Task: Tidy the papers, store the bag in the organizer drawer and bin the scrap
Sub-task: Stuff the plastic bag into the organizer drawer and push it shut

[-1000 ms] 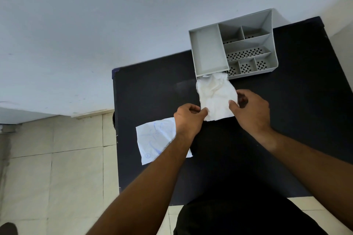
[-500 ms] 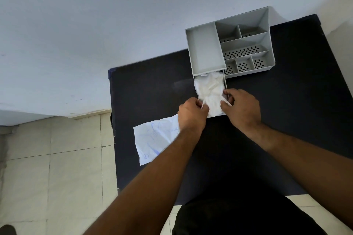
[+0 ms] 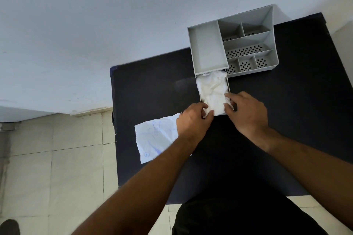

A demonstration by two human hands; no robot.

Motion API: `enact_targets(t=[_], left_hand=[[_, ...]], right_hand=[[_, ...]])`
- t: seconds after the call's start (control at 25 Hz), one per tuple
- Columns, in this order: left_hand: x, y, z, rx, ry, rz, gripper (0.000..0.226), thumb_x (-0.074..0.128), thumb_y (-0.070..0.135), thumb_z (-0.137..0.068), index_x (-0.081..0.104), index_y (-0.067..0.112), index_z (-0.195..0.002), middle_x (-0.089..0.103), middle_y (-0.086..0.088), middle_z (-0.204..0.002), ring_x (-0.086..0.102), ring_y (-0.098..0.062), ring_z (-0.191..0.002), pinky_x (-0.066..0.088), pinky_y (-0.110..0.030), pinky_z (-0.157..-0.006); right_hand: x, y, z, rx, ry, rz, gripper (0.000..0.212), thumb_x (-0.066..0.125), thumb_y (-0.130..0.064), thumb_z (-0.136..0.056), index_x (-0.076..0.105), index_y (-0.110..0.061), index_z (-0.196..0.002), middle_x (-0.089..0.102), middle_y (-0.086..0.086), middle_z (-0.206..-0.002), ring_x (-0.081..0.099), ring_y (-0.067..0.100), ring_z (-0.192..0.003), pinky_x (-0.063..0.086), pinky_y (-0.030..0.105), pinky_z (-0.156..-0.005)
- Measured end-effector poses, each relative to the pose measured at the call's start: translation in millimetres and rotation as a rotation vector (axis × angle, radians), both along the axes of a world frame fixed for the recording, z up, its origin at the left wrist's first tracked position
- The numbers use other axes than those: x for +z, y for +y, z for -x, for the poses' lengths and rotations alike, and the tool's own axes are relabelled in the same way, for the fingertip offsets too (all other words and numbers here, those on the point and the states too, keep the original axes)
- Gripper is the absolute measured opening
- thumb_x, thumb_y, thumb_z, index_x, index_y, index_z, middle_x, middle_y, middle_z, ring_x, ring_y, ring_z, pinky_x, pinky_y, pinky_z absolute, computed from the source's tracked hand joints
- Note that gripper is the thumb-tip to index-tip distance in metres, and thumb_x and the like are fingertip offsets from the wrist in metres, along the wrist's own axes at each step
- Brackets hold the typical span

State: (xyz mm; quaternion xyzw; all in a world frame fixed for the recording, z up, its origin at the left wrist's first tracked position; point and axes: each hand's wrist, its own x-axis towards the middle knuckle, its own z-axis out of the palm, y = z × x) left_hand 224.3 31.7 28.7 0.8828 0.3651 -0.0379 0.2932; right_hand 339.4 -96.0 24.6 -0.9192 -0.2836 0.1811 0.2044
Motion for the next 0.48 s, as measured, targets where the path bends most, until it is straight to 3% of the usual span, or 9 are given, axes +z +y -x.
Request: enact_targets(t=[0.24,0.48], left_hand=[[-6.0,-3.2,-5.5,-0.065,0.035,-0.076,0.031,0.059,0.042,-0.097,0.075,0.02,-0.112,0.066,0.0,-0.108,0.066,-0.023,-0.091,0.055,-0.038,-0.072],[-4.5,9.3,-19.6,-0.128,0.104,-0.173,0.028,0.067,0.038,-0.093,0.07,0.018,-0.111,0.062,-0.002,-0.113,0.061,-0.023,-0.101,0.046,-0.036,-0.071]], right_hand=[[-10.4,3.3,-3.2,0.056,-0.041,0.073,0.037,0.057,-0.032,-0.097,0.063,-0.026,-0.133,0.063,0.003,-0.114,0.066,0.026,-0.09,0.05,0.034,-0.07],[-7.0,0.5,-3.3,0.053,-0.021,0.077,0.04,0.057,-0.039,-0.096,0.06,-0.026,-0.134,0.06,0.004,-0.113,0.065,0.027,-0.087,0.052,0.036,-0.07]])
